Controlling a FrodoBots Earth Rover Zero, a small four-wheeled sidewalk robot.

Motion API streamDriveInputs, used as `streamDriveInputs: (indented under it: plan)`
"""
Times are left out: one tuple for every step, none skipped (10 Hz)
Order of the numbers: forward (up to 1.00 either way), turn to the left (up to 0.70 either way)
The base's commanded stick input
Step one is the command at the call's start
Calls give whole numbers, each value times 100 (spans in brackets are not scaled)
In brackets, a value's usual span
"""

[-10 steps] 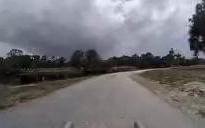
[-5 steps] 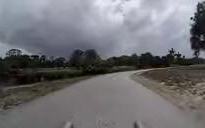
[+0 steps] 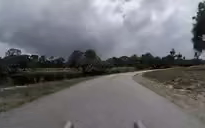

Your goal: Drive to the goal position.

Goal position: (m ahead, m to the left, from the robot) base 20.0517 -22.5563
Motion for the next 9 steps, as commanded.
streamDriveInputs:
  plan:
    - [85,0]
    - [85,-20]
    - [85,-31]
    - [85,-27]
    - [85,-11]
    - [85,-34]
    - [85,0]
    - [85,0]
    - [85,0]
